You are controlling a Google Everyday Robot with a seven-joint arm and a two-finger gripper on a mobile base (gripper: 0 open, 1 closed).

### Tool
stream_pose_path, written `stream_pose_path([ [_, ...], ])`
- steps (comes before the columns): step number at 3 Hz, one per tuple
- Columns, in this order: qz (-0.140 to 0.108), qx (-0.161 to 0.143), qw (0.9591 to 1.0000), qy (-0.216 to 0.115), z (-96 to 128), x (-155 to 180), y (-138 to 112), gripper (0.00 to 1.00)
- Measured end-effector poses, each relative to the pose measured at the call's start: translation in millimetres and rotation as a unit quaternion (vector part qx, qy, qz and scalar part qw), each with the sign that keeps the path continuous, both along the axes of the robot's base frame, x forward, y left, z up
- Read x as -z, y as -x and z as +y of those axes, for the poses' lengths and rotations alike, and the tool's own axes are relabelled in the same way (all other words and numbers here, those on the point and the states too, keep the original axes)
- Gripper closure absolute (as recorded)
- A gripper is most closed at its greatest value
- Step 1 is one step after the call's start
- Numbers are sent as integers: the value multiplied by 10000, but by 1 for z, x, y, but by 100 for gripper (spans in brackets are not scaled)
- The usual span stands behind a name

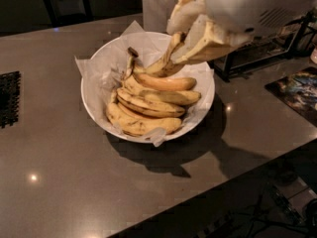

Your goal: Pick banana from white bowl

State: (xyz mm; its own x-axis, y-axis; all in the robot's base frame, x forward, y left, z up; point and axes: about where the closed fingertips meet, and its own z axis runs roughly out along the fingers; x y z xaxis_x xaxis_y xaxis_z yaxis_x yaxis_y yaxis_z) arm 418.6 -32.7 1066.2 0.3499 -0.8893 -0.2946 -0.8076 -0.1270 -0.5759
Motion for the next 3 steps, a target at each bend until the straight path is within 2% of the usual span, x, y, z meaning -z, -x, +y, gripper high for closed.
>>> stream_pose_path([
  [3, 0, 0, 10000, 0, 0, 0, 0, 100],
])
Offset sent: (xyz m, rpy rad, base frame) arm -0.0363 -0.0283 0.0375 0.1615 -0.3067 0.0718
